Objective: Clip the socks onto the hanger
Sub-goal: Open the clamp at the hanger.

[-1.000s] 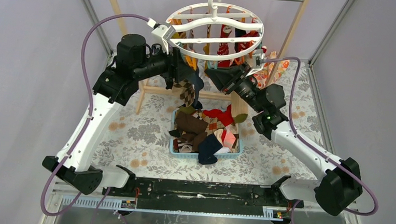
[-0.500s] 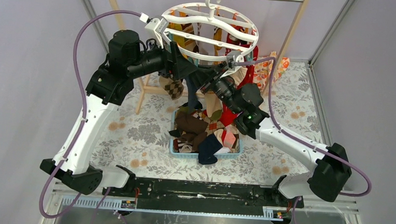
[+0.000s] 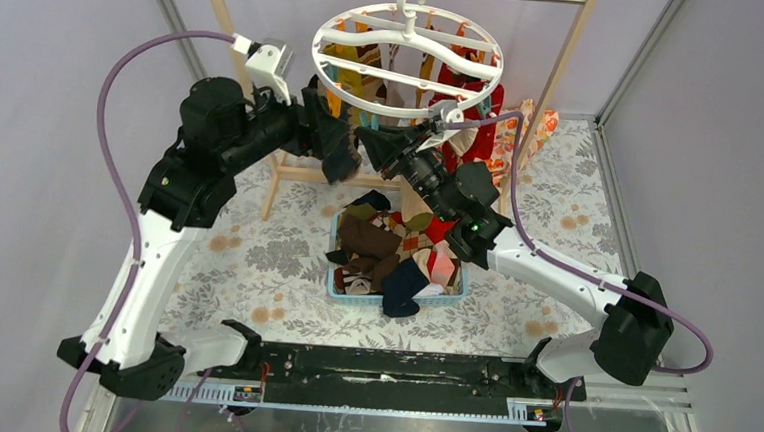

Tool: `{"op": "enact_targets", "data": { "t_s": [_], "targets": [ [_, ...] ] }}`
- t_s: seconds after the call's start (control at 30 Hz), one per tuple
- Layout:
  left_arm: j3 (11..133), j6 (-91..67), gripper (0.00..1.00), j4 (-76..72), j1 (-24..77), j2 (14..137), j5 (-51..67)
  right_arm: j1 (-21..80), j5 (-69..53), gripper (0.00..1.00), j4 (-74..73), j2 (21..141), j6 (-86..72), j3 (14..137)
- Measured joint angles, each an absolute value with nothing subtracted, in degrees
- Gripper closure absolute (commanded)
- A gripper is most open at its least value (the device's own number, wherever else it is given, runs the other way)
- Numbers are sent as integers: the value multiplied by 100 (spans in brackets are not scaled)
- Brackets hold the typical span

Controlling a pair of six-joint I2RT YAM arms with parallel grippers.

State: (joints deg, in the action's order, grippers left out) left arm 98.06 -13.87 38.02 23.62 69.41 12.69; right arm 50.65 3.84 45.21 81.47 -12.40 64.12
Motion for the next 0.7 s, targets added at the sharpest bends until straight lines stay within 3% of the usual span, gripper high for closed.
{"op": "enact_targets", "data": {
  "t_s": [0.17,0.4,0.7],
  "targets": [
    [9365,-1354,21,3811,2364,6534,1199,5065,392,91,4508,8147,-1212,6412],
    [9483,-1732,21,3623,2364,6886,1986,5070,416,93,4499,8147,-1210,6412],
    [9806,-1992,28,3413,2364,7441,2261,5107,556,93,4405,8149,-1192,6412]
  ]
}}
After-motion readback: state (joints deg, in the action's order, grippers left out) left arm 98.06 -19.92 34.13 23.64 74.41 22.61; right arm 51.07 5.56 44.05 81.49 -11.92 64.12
